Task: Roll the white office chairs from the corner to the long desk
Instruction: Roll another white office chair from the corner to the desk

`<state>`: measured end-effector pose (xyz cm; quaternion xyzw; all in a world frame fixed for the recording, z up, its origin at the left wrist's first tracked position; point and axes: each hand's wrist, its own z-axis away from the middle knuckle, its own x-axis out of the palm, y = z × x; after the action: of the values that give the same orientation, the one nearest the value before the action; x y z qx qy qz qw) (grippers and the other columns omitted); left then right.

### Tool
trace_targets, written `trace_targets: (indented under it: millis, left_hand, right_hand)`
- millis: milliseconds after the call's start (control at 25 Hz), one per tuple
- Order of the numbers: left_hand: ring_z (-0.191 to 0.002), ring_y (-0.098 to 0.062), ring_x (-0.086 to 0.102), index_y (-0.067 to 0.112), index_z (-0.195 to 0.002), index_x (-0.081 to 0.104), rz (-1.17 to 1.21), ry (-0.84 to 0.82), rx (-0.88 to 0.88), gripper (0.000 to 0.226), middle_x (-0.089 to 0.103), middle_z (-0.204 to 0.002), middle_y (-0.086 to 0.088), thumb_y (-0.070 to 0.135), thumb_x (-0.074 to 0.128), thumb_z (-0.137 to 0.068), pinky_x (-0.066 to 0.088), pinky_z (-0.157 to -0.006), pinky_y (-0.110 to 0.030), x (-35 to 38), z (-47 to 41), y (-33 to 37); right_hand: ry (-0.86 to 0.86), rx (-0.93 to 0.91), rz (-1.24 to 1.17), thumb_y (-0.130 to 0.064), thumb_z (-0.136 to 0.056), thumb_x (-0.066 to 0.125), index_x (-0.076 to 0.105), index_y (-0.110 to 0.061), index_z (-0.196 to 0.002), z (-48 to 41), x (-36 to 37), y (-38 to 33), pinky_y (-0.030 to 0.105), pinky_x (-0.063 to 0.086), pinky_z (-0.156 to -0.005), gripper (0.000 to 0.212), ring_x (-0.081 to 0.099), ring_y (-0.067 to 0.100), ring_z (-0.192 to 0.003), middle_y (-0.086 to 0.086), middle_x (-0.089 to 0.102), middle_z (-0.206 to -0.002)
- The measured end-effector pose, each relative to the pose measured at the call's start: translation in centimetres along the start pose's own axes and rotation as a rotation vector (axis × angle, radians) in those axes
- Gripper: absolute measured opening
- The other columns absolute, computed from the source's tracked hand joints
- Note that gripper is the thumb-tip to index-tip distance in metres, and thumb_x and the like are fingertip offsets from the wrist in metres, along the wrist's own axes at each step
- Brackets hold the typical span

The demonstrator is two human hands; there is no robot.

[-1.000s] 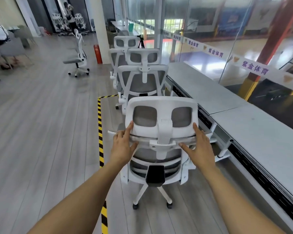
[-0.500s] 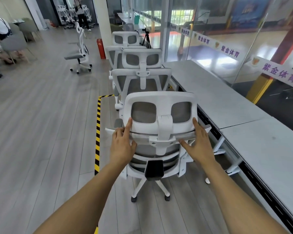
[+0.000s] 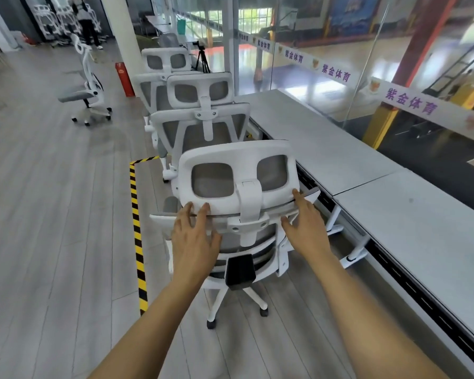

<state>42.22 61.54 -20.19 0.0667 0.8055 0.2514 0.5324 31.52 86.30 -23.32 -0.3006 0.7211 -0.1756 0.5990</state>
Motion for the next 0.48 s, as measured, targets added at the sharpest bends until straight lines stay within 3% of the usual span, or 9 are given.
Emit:
trace_targets:
  millis: [120,240,400,480]
  left_hand:
    - [-0.132,-0.033,0.037,0.02,-0.13,0.055,-0.023,-0.013,0.223,0.047,0.043,-0.144,-0.011,0.021,0.066,-0.084,0.038,-0.107,-0.048,-0.5,1.7,1.1]
    - [-0.111,-0.035,0.052,0.016,-0.116,0.064,0.014,-0.08,0.342,0.035,0.057,-0.127,-0.011,0.021,0.068,-0.082,0.045,-0.093,-0.047,-0.6,3.4,1.6]
    - [-0.095,-0.038,0.056,0.016,-0.109,0.064,0.033,-0.234,0.487,0.027,0.062,-0.11,-0.01,0.027,0.065,-0.084,0.049,-0.079,-0.046,-1.0,6.6,2.4]
    - [-0.097,-0.037,0.056,0.016,-0.11,0.063,0.057,-0.306,0.602,0.029,0.061,-0.111,-0.008,0.03,0.061,-0.085,0.049,-0.08,-0.046,-1.3,8.8,3.2]
  right_hand:
    - [0.041,0.042,-0.006,-0.028,-0.096,0.059,0.042,-0.021,-0.15,3.8,-0.6,-1.6,0.045,0.041,-0.109,0.057,0.049,0.028,-0.131,0.006,0.052,-0.144]
    - [0.121,0.067,0.095,-0.021,-0.093,0.062,0.062,-0.014,-0.128,8.7,-1.3,-2.5,0.04,0.046,-0.096,0.036,0.059,0.031,-0.116,0.008,0.062,-0.128]
    - [0.211,0.196,0.171,-0.025,-0.092,0.061,0.068,-0.017,-0.121,16.5,-2.5,-3.5,0.043,0.048,-0.095,0.031,0.063,0.028,-0.11,0.004,0.067,-0.121]
    - [0.252,0.264,0.198,-0.024,-0.092,0.062,0.066,-0.017,-0.124,20.8,-3.3,-4.1,0.043,0.046,-0.099,0.034,0.062,0.028,-0.113,0.004,0.066,-0.124]
